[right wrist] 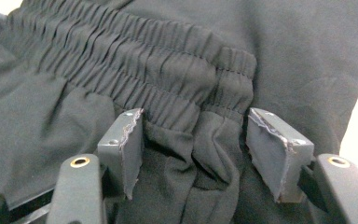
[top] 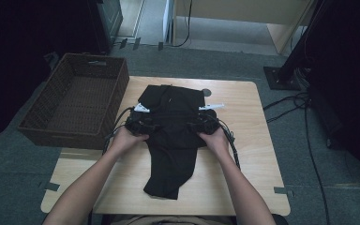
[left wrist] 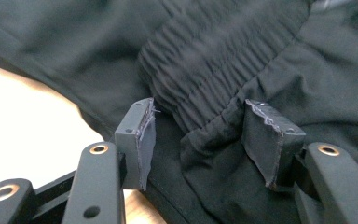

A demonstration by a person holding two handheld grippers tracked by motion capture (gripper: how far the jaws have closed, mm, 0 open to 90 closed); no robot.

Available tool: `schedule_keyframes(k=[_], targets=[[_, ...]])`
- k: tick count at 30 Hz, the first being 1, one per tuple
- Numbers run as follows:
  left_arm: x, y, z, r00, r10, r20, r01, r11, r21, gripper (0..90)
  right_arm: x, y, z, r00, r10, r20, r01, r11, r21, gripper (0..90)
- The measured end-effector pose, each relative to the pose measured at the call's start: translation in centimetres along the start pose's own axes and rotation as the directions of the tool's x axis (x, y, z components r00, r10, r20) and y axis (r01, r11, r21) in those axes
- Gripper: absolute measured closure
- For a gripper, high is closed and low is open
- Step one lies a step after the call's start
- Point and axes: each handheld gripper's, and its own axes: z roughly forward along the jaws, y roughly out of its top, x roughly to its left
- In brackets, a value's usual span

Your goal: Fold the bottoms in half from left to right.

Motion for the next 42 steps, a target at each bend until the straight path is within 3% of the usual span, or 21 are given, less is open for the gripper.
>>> schedule_keyframes(k=[7,12,15,16,19,21,22,24,26,27,29,32,36,38,39,42], targets=[[0.0,0.1,0.7,0.9999,0.008,-0.012,-0.009,0.9994,-0.033,51.5,0.3,0.0,0.2,0.9999,0.001,0.014,-0.001,1.000,-0.007,47.9],[-0.1,0.8,1.6,0.9994,0.024,-0.024,-0.025,0.9987,-0.045,69.1,0.6,0.7,0.9,0.9992,-0.006,0.040,0.006,1.000,-0.001,68.3],[0.0,1.5,2.0,0.9997,0.020,-0.011,-0.020,0.9990,-0.040,72.1,0.7,0.9,1.3,0.9989,-0.008,0.046,0.009,1.000,-0.017,71.6],[0.3,1.9,2.1,0.9994,0.024,-0.025,-0.025,0.9992,-0.031,72.1,0.5,1.0,1.4,0.9988,-0.007,0.048,0.008,1.000,-0.019,71.9],[0.7,3.1,1.4,0.9987,0.018,-0.048,-0.022,0.9973,-0.070,72.8,-0.2,2.2,1.3,0.9956,-0.001,0.094,0.003,1.000,-0.021,73.4],[0.6,3.8,0.6,0.9985,0.024,-0.048,-0.030,0.9930,-0.114,73.0,-0.2,3.1,0.6,0.9961,0.005,0.089,-0.001,0.999,-0.046,73.6],[0.5,4.2,-0.1,0.9986,0.031,-0.043,-0.037,0.9885,-0.147,72.6,-0.1,3.6,-0.1,0.9955,-0.017,0.094,0.026,0.996,-0.087,73.5],[0.4,4.6,-1.5,0.9992,0.033,-0.020,-0.037,0.9796,-0.198,70.5,0.2,4.4,-2.0,0.9967,-0.031,0.075,0.043,0.985,-0.165,73.3],[0.0,4.5,-2.9,0.9989,0.046,0.010,-0.043,0.9719,-0.231,70.0,0.7,4.5,-3.8,0.9979,-0.045,0.046,0.054,0.978,-0.204,72.7],[-0.4,4.2,-3.8,0.9979,0.062,0.018,-0.055,0.9666,-0.250,69.5,0.9,4.4,-4.4,0.9979,-0.054,0.036,0.061,0.976,-0.211,72.2],[-1.4,3.4,-5.1,0.9956,0.091,0.023,-0.082,0.9638,-0.254,68.8,1.8,3.5,-6.2,0.9962,-0.086,0.008,0.086,0.969,-0.230,72.0],[-3.2,1.7,-6.4,0.9876,0.156,0.018,-0.147,0.9616,-0.231,68.2,3.5,1.7,-8.2,0.9898,-0.142,0.011,0.141,0.964,-0.226,72.3],[-4.6,-0.9,-7.5,0.9824,0.181,0.045,-0.166,0.9595,-0.227,66.1,5.3,-1.4,-9.7,0.9807,-0.195,-0.005,0.190,0.958,-0.213,70.9],[-5.2,-2.4,-7.4,0.9796,0.192,0.058,-0.177,0.9635,-0.201,64.8,5.8,-3.2,-9.9,0.9736,-0.228,-0.010,0.222,0.955,-0.194,69.7],[-5.4,-3.2,-7.1,0.9801,0.187,0.068,-0.172,0.9691,-0.177,64.2,5.9,-3.8,-9.9,0.9703,-0.242,-0.012,0.236,0.956,-0.177,69.3],[-5.8,-4.6,-6.4,0.9828,0.163,0.087,-0.150,0.9793,-0.136,63.3,6.2,-5.7,-9.2,0.9704,-0.241,-0.019,0.237,0.964,-0.121,66.6]])
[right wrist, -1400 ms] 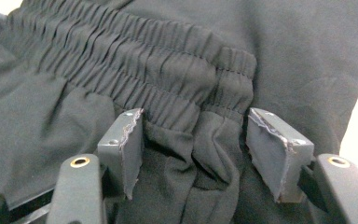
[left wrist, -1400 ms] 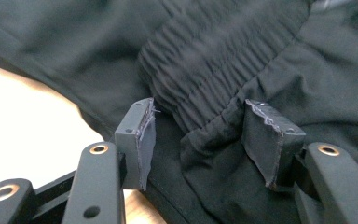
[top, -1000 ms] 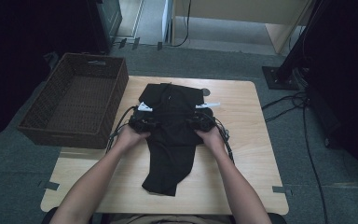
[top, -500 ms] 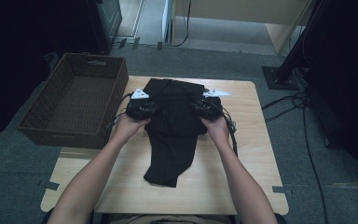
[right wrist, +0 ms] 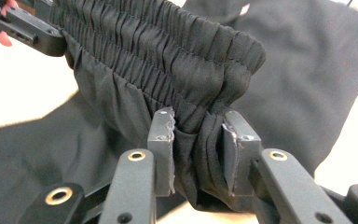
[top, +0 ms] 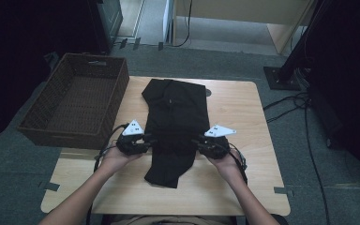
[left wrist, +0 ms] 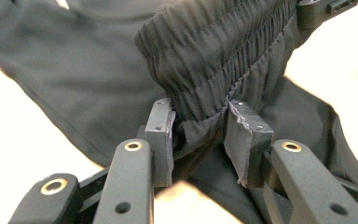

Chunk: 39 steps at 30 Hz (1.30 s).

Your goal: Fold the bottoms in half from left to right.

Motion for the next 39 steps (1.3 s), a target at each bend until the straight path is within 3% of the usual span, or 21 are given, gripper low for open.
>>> schedule_keyframes(k=[4,8,13,15,19,24,27,29,31,36,39], targets=[[-0.1,-0.4,-0.3,0.9999,-0.014,0.001,0.013,0.9995,0.029,57.4,0.2,-0.9,-0.1,0.9995,0.027,-0.018,-0.026,0.999,0.032,56.9],[0.7,0.1,-1.8,0.9977,-0.067,-0.004,0.067,0.9976,-0.013,56.4,-0.2,-0.4,-1.9,0.9968,0.061,-0.052,-0.061,0.998,0.003,56.0],[1.8,1.4,-2.7,0.9929,-0.115,-0.032,0.114,0.9933,-0.014,72.0,-1.3,0.7,-3.5,0.9936,0.091,-0.067,-0.094,0.995,-0.037,66.1],[2.1,1.8,-2.3,0.9934,-0.107,-0.043,0.107,0.9943,0.001,76.9,-2.1,1.0,-3.5,0.9936,0.104,-0.044,-0.105,0.994,-0.035,72.4],[3.3,1.9,-0.1,0.9898,-0.117,-0.081,0.121,0.9916,0.045,80.1,-4.1,0.6,-1.4,0.9892,0.146,0.017,-0.146,0.989,0.014,78.9],[3.7,1.4,1.8,0.9918,-0.107,-0.071,0.111,0.9917,0.065,80.6,-5.4,-0.4,1.7,0.9811,0.189,0.042,-0.191,0.979,0.072,79.9],[3.4,1.1,2.3,0.9923,-0.112,-0.053,0.115,0.9912,0.065,80.6,-5.3,-0.8,2.7,0.9781,0.207,0.021,-0.208,0.973,0.096,79.9],[2.7,0.8,2.2,0.9951,-0.090,-0.041,0.093,0.9926,0.077,80.2,-4.8,-1.0,2.7,0.9787,0.205,-0.004,-0.204,0.974,0.097,79.9],[2.0,0.4,1.9,0.9964,-0.075,-0.039,0.078,0.9939,0.078,80.2,-4.1,-1.2,2.2,0.9814,0.191,-0.016,-0.189,0.977,0.095,79.8],[0.8,-0.9,0.4,0.9969,-0.075,-0.022,0.077,0.9942,0.075,79.6,-2.7,-2.2,0.3,0.9788,0.199,-0.049,-0.194,0.977,0.094,80.3],[0.7,-1.0,-0.2,0.9972,-0.067,-0.032,0.069,0.9954,0.066,78.7,-2.5,-2.1,-0.8,0.9814,0.188,-0.039,-0.186,0.981,0.056,80.2]])
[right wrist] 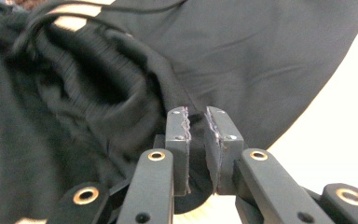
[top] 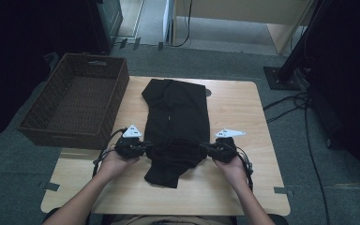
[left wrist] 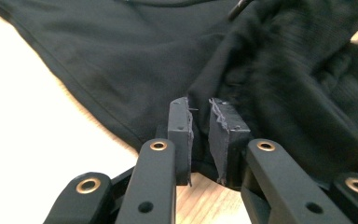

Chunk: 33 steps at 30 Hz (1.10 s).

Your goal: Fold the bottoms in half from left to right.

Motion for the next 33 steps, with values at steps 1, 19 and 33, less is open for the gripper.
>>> schedule_keyframes(k=[1,19,33], targets=[[0.2,0.2,-0.1,0.9999,-0.009,-0.011,0.009,0.9999,-0.011,78.4,-0.1,0.1,-0.1,1.0000,-0.001,0.007,0.002,1.000,-0.012,80.2],[4.8,4.6,5.3,0.9960,-0.004,-0.089,0.003,0.9999,-0.012,77.8,-3.4,4.6,6.9,0.9965,0.014,0.082,-0.015,1.000,0.006,77.0],[4.7,3.9,7.0,0.9946,-0.010,-0.103,0.011,0.9998,0.014,77.8,-3.5,4.6,8.9,0.9904,-0.007,0.138,0.004,1.000,0.019,74.5]])
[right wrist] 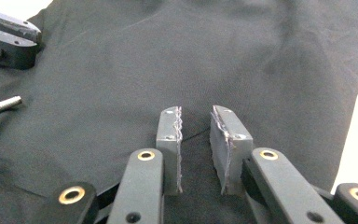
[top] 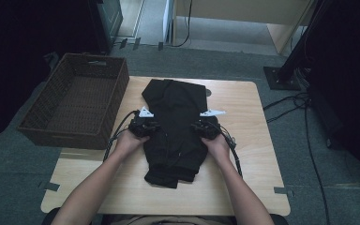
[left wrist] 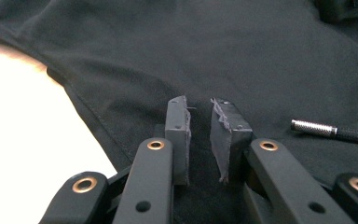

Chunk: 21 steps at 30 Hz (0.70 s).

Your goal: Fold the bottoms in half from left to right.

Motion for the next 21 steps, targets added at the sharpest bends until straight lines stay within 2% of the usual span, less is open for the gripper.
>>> schedule_keyframes(k=[2,3,9,10,12,16,21], targets=[[-0.3,-0.7,-0.3,0.9996,-0.016,0.023,0.017,0.9996,-0.022,78.3,0.1,-0.3,-0.3,1.0000,0.008,0.002,-0.008,1.000,0.002,77.5],[-0.5,-1.0,-0.6,0.9995,-0.012,0.028,0.013,0.9996,-0.027,78.7,0.2,-0.6,-0.6,1.0000,0.003,0.001,-0.003,1.000,-0.001,78.0],[-2.1,-2.3,-1.8,0.9968,-0.040,0.069,0.041,0.9991,-0.011,80.0,0.2,-2.7,-2.4,0.9967,0.043,-0.069,-0.044,0.999,-0.009,81.9],[-2.4,-2.5,-2.0,0.9966,-0.029,0.076,0.030,0.9995,-0.007,80.0,0.4,-3.1,-2.7,0.9975,0.028,-0.065,-0.029,0.999,-0.015,82.5],[-3.0,-2.9,-2.3,0.9952,-0.036,0.090,0.037,0.9993,-0.005,80.0,1.0,-3.9,-3.4,0.9991,-0.011,-0.041,0.010,1.000,-0.024,82.7],[-4.3,-3.6,-3.0,0.9960,-0.033,0.083,0.032,0.9995,0.003,80.2,2.2,-4.8,-4.5,0.9972,-0.074,-0.014,0.074,0.997,-0.008,82.5],[-5.7,-4.5,-3.8,0.9951,-0.032,0.093,0.031,0.9995,0.011,80.1,2.9,-5.9,-5.7,0.9971,-0.068,-0.034,0.068,0.998,0.014,82.3]])
